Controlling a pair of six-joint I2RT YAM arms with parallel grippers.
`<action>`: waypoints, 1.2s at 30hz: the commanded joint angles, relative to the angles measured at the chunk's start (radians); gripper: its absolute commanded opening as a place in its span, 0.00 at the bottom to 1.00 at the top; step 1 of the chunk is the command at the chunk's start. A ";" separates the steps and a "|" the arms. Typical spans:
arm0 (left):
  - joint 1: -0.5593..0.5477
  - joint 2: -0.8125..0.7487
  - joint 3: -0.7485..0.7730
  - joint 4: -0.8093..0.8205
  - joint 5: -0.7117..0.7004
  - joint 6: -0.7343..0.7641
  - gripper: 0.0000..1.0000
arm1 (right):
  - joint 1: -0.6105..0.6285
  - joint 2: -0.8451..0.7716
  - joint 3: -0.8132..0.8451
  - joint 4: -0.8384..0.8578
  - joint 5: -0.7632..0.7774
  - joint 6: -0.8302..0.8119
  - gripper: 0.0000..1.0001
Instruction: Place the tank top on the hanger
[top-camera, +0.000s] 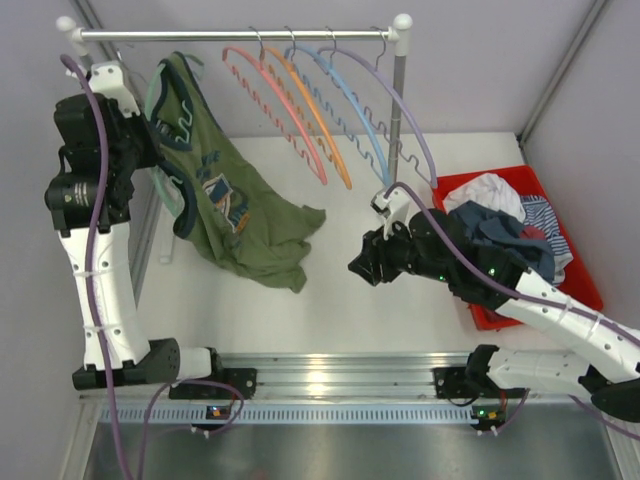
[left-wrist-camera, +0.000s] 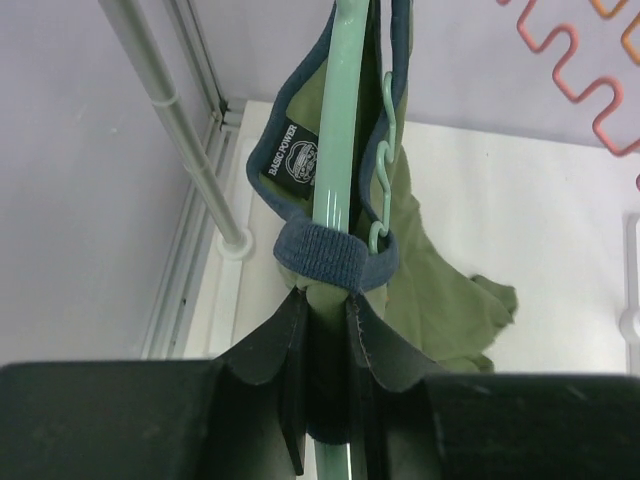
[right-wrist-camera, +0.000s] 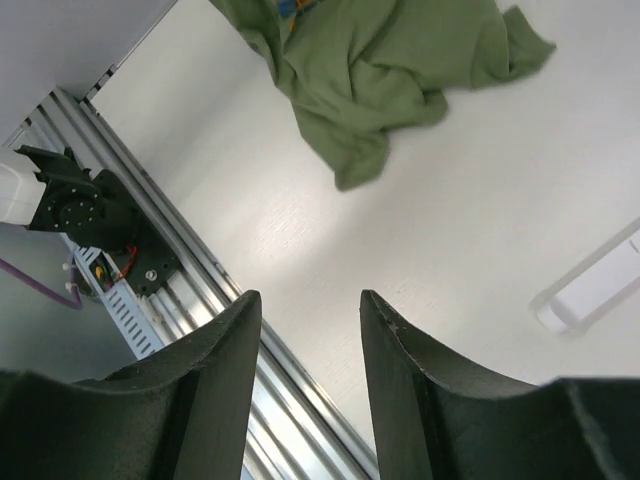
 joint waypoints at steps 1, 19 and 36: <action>0.019 0.054 0.152 0.022 0.010 0.042 0.00 | -0.024 0.006 0.059 0.019 -0.047 -0.031 0.44; 0.141 0.266 0.379 0.074 0.082 0.057 0.00 | -0.068 0.046 0.073 0.027 -0.081 -0.034 0.44; 0.162 0.263 0.283 0.085 0.113 0.031 0.30 | -0.071 0.042 0.049 0.042 -0.073 -0.018 0.48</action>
